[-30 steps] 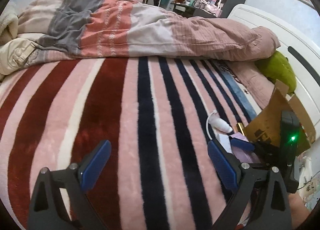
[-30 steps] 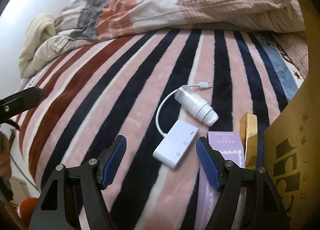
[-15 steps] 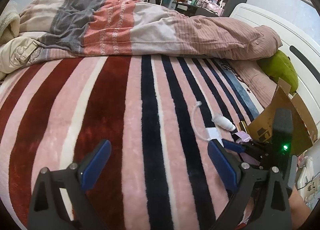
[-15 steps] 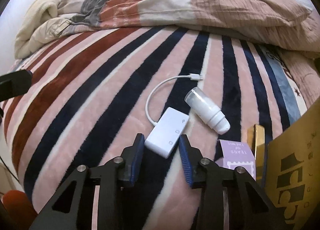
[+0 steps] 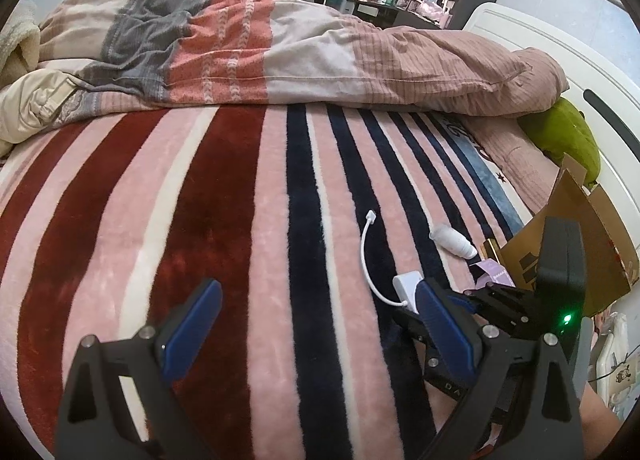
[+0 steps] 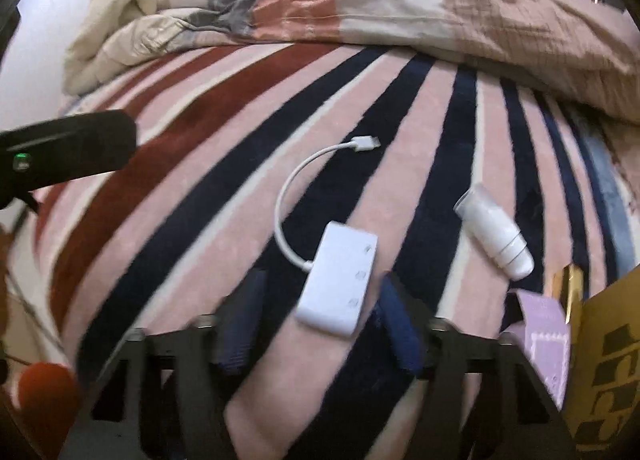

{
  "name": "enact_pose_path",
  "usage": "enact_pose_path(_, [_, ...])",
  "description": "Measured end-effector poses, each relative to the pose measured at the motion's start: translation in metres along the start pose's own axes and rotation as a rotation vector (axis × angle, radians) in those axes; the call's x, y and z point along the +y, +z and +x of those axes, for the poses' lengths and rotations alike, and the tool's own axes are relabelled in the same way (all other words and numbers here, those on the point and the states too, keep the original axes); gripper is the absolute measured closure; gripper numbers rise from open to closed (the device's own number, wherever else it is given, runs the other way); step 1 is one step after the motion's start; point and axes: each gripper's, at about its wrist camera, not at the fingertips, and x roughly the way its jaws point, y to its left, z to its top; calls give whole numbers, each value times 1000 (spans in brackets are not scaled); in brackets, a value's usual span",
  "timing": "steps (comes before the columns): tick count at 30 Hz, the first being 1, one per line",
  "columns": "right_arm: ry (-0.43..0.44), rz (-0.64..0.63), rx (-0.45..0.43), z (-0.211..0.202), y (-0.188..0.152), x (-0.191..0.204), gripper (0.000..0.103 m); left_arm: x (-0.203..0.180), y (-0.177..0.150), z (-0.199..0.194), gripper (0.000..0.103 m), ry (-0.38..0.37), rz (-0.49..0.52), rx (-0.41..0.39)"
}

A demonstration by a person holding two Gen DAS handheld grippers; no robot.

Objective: Organize rigid objects
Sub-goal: 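Lift the cable adapter with the right gripper toward the box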

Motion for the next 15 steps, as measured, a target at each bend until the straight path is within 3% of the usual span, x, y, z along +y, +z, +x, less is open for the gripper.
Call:
enact_pose_path(2, [9, 1, -4, -5, 0, 1, 73, 0, -1, 1, 7, -28, -7, 11])
enact_pose_path(7, [52, -38, -89, -51, -1, 4, 73, -14, 6, -8, 7, -195, -39, 13])
enact_pose_path(9, [73, -50, -126, -74, -2, 5, 73, -31, 7, -22, 15, -271, -9, -17])
enact_pose_path(12, [93, -88, -207, -112, -3, 7, 73, -58, 8, -38, 55, -352, 8, -32])
enact_pose_path(13, [89, -100, -236, -126, -6, 7, 73, -68, 10, -41, 77, -365, 4, -27])
enact_pose_path(15, [89, -90, -265, -142, -7, 3, 74, -84, 16, -50, 82, -385, 7, -41])
